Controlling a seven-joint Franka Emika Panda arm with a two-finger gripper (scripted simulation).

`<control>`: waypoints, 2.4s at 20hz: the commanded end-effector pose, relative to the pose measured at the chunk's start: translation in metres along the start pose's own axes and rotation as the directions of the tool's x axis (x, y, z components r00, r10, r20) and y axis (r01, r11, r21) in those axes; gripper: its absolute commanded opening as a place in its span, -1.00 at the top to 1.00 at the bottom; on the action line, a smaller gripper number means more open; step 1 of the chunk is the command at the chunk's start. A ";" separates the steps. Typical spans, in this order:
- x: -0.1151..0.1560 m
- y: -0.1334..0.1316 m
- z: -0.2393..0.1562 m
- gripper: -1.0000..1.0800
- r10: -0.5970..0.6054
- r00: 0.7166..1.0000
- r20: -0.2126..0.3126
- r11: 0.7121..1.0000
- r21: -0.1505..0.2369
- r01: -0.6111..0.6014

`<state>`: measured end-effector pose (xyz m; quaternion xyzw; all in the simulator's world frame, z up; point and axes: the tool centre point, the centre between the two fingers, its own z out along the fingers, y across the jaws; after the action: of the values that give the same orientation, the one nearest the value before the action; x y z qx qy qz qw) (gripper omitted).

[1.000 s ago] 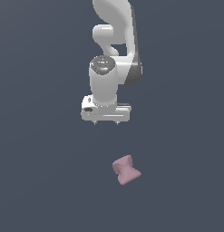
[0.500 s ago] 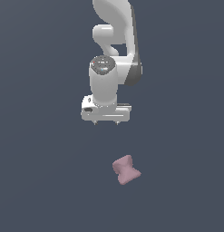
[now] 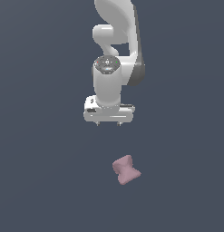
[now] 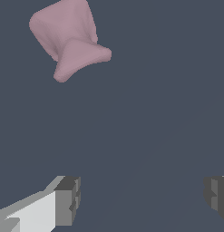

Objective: Pick up the object and move it to a goal position.

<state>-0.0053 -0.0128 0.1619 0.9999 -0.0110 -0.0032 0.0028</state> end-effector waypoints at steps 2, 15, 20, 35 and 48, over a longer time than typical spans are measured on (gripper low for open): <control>0.002 -0.004 -0.001 -0.92 -0.002 1.000 -0.003 1.000 0.000 0.002; 0.022 -0.011 0.003 -0.92 -0.048 0.999 -0.003 0.999 -0.003 0.048; 0.043 -0.019 0.007 -0.92 -0.094 0.996 -0.003 0.996 -0.006 0.094; 0.115 -0.053 0.033 -0.92 -0.278 0.961 -0.003 0.961 -0.007 0.278; 0.155 -0.077 0.060 -0.92 -0.401 0.916 -0.006 0.916 0.000 0.401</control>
<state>0.1471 0.0585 0.1033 0.9821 0.1883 -0.0009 0.0021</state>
